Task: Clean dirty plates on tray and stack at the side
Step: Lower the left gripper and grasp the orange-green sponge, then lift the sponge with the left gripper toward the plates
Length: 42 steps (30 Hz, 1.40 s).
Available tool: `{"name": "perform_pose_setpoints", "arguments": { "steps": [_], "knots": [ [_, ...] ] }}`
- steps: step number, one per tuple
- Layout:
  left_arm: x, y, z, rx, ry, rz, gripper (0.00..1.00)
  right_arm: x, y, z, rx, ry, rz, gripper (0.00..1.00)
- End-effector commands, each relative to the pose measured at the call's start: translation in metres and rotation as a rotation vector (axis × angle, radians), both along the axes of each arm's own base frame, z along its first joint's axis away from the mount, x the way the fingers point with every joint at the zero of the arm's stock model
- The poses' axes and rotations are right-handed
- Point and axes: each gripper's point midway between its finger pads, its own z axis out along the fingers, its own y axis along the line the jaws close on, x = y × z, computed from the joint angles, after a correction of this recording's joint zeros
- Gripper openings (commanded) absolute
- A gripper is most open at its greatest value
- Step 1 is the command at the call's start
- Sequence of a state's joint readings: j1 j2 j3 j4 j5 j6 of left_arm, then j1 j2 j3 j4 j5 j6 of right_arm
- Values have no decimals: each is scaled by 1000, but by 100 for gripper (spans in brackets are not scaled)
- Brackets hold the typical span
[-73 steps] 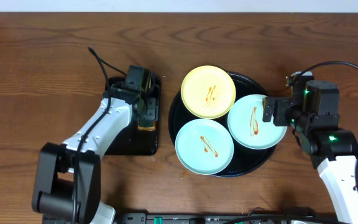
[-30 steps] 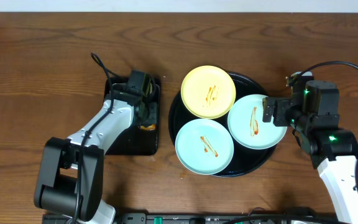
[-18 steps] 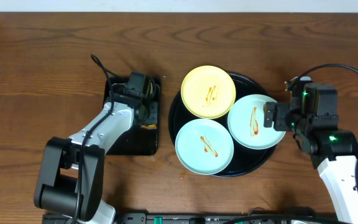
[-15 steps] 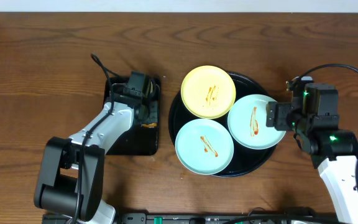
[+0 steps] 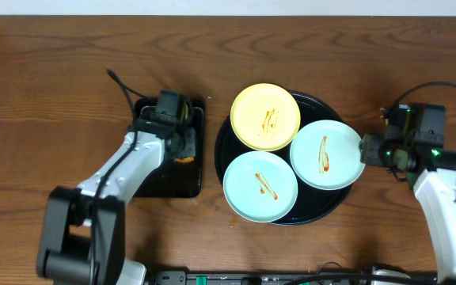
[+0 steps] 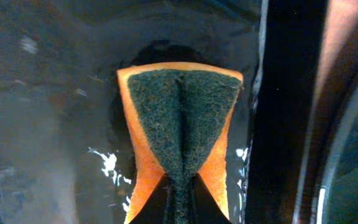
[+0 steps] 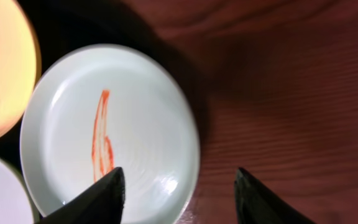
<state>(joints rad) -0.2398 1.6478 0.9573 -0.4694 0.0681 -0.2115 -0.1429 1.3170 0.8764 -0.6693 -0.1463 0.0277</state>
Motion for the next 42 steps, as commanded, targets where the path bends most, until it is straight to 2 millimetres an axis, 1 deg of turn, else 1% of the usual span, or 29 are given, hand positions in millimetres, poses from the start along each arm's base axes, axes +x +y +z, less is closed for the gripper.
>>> {"name": "perform_pose_setpoints", "arguments": {
  "steps": [1,2,6,9,13,14,18,22,27,31,33,35,38,42],
  "knots": [
    [13,4,32,-8,-96,28,7,4,9,-9,50,30,58,49],
    [13,4,37,-12,-108,28,7,3,8,-17,50,57,55,46],
    [14,4,41,-23,-117,49,8,3,2,-38,32,118,42,40],
    [13,4,40,-22,-113,49,8,7,2,-52,36,144,40,40],
    [13,4,40,-22,-114,49,7,7,2,-64,40,172,40,39],
    [13,4,40,-22,-114,49,8,7,2,-67,42,180,41,38],
    [13,4,40,-22,-114,49,8,8,2,-72,47,188,42,28],
    [13,4,40,-21,-114,49,8,11,2,-71,45,175,43,15],
    [13,4,40,-22,-115,48,8,10,2,-71,46,179,43,10],
    [15,3,43,-22,-128,44,7,10,2,-71,45,178,42,1],
    [18,3,49,-22,-153,28,7,10,2,-71,45,179,42,1],
    [23,2,60,-26,-199,16,7,10,2,-71,45,179,42,1],
    [34,4,85,-14,-305,7,8,10,2,-71,45,178,42,1],
    [48,11,121,2,-450,36,7,10,2,-71,45,178,42,1]
  ]
}}
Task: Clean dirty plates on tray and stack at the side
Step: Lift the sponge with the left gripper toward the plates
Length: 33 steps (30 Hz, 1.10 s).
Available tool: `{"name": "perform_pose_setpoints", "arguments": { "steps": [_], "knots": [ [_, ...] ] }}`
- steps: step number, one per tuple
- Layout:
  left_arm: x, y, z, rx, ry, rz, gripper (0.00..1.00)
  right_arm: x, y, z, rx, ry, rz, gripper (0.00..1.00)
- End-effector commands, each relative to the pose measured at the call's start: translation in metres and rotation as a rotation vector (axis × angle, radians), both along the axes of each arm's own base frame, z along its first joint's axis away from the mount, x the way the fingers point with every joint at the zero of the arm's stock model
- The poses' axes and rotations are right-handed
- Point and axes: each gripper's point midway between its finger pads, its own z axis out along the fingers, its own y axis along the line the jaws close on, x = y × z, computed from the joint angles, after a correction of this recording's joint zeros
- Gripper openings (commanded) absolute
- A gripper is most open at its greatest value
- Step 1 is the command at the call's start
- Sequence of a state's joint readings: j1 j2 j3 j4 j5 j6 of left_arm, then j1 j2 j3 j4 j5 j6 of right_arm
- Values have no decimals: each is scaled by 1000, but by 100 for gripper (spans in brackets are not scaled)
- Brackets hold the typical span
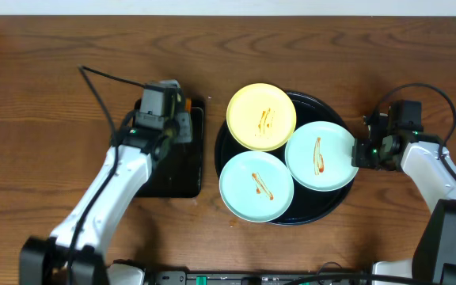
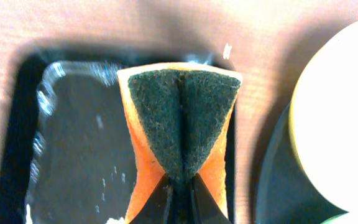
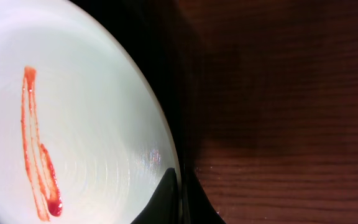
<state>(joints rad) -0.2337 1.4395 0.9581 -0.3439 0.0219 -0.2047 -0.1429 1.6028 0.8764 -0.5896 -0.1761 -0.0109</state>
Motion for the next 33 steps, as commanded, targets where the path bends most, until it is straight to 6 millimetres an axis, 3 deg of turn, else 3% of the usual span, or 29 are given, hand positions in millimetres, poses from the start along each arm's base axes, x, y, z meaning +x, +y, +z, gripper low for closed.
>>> {"name": "perform_pose_setpoints", "arguments": {
  "steps": [1,7,15,18,20,21,27,30,33],
  "knots": [
    [14,9,42,33,-143,23,7,6,-3,5,2,-17,-5,1],
    [22,7,71,6,-251,27,8,6,-3,5,2,-16,-5,1],
    [19,7,66,9,-229,27,8,6,-3,5,2,-16,-5,1],
    [13,9,52,-25,-167,77,7,6,-3,5,3,-17,-5,1],
    [5,11,33,-57,-79,140,7,6,-2,5,3,-16,-5,1],
    [-3,10,13,-84,8,180,7,6,-2,5,3,-16,-5,1],
    [-28,-17,-40,-173,287,120,8,6,-2,5,6,-16,-3,1],
    [-32,-23,-39,-185,364,104,7,6,-2,5,6,-17,-3,1],
    [-25,-29,-26,-191,373,69,7,6,-2,5,6,-17,-3,1]
  ]
}}
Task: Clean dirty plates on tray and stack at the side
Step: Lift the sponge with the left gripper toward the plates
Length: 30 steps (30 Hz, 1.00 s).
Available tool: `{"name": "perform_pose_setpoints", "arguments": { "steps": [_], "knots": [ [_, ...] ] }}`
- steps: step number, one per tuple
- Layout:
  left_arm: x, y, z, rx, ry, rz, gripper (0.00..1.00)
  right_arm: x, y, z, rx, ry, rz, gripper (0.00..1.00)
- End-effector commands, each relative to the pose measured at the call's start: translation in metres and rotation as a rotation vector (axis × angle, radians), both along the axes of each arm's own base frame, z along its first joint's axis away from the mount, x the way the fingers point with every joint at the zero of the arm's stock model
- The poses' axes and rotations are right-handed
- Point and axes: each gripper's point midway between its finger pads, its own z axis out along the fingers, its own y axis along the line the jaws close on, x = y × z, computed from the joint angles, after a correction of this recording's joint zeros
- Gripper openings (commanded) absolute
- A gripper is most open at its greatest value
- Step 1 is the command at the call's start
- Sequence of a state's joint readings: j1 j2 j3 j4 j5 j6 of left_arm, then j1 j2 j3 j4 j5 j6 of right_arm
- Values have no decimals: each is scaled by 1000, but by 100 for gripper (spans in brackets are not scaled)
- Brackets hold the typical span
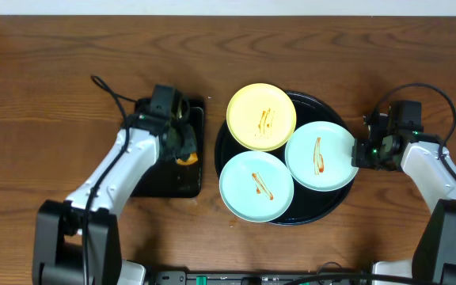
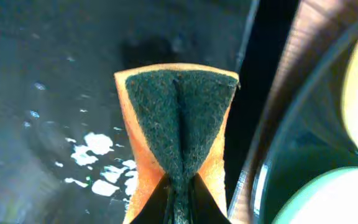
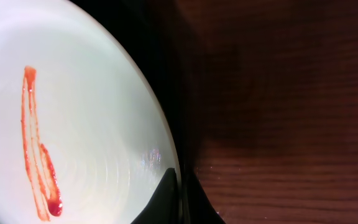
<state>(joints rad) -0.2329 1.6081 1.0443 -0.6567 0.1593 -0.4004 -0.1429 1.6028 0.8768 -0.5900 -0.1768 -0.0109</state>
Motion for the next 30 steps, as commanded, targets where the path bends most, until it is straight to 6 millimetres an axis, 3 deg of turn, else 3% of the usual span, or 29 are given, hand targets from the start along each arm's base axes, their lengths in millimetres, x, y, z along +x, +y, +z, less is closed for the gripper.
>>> {"name": "perform_pose_setpoints", "arguments": {
  "steps": [1,8,12,17,30],
  "knots": [
    [30,-18,37,-84,-78,-27,8,6,-2,5,5,-16,-3,1],
    [39,6,19,78,-76,18,7,6,-2,5,5,-16,-3,1],
    [38,5,-3,94,-26,11,8,6,-2,5,5,-16,-3,1],
    [30,-8,-25,92,40,-20,7,6,-2,5,5,-16,-3,1],
    [26,-47,-24,81,5,-121,7,6,-2,5,5,-16,-3,1]
  ]
}}
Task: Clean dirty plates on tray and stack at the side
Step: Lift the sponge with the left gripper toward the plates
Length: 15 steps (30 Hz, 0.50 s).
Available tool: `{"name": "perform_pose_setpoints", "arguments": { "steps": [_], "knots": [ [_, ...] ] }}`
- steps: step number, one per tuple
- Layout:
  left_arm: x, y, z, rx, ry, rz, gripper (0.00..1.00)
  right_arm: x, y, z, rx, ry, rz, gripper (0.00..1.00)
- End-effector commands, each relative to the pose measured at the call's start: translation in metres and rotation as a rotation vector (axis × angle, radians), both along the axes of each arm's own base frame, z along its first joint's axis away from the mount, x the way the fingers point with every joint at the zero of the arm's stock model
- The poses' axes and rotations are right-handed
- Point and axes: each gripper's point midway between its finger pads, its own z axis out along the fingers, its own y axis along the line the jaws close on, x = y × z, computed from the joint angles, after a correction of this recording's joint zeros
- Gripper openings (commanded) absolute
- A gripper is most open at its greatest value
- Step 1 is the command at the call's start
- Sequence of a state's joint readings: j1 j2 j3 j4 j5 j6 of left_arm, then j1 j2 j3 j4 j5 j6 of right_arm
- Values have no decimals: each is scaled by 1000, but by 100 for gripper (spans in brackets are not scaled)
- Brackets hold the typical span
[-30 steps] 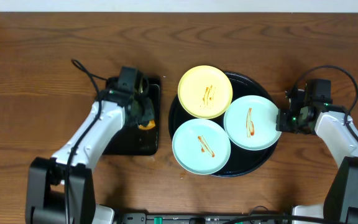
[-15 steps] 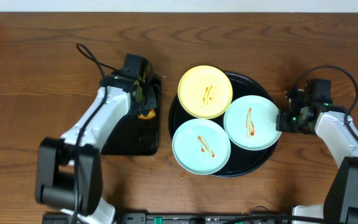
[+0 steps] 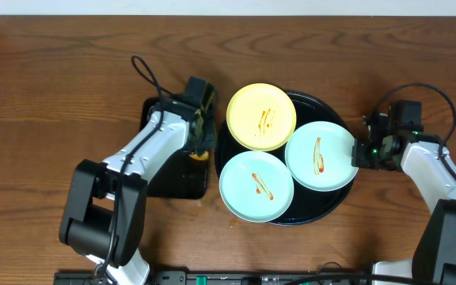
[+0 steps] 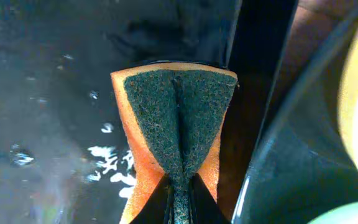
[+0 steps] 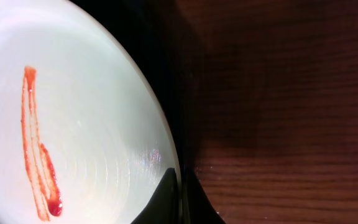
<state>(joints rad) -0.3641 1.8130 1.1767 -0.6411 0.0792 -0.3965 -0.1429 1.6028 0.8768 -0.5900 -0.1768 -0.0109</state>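
Three sauce-streaked plates lie on the round black tray: a yellow plate at the back, a mint plate in front, and a pale green plate on the right. My right gripper is shut on the right rim of the pale green plate. My left gripper is shut on an orange sponge with a dark green scouring face, held over the right edge of the black wet basin, close to the tray's left rim.
The basin holds a film of water with foam flecks. Brown wooden table all round. The left arm's cable loops behind the basin.
My left gripper with the sponge has moved right, from over the basin's water to its right edge beside the tray. The right gripper still clamps the pale green plate's rim.
First the left gripper held the sponge low in the basin while the right gripper stood open at the pale green plate's rim. Then the sponge was raised above the basin and the right gripper shut on the rim. Later the sponge was over the water again, now at the basin's right edge.
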Motion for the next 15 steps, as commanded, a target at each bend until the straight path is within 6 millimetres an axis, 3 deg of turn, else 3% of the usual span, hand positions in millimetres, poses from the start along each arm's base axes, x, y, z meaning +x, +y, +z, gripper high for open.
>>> {"name": "perform_pose_setpoints", "arguments": {
  "steps": [1,9,12,15],
  "knots": [
    [7,-8,5,-18,-34,-7,7,6,-2,5,5,-16,-3,1],
    [21,-8,21,0,-88,-27,7,6,-2,5,5,-16,-3,1],
    [29,4,39,66,-138,-10,7,6,-2,5,5,-15,-3,1],
    [34,3,61,58,-189,-14,7,6,-2,5,5,-15,-3,1]
  ]
}}
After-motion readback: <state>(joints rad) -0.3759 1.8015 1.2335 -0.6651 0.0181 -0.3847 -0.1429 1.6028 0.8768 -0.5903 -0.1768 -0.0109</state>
